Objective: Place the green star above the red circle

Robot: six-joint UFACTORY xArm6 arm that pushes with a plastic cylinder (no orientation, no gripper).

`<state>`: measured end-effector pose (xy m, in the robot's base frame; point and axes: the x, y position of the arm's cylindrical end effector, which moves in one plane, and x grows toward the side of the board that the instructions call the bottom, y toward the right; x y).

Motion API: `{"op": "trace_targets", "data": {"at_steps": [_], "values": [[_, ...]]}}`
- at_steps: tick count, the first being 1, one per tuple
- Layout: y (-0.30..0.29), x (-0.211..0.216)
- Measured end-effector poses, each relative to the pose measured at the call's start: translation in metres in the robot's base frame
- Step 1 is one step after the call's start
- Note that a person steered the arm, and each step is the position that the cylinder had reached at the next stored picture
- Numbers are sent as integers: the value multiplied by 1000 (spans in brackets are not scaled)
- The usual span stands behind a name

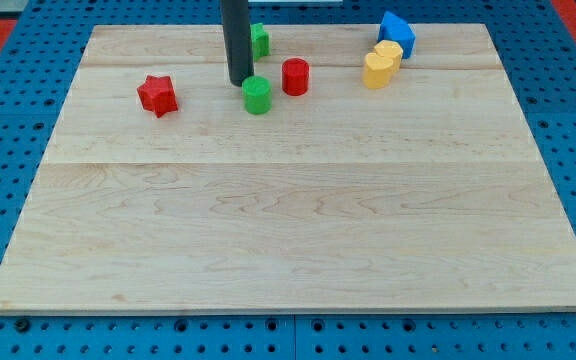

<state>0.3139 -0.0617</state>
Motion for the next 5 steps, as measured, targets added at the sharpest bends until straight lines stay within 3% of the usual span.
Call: {"op": "trace_targets", "data": {"at_steps": [2, 4, 5], "values": [[57, 20], [-11, -12], [-36, -62]]}}
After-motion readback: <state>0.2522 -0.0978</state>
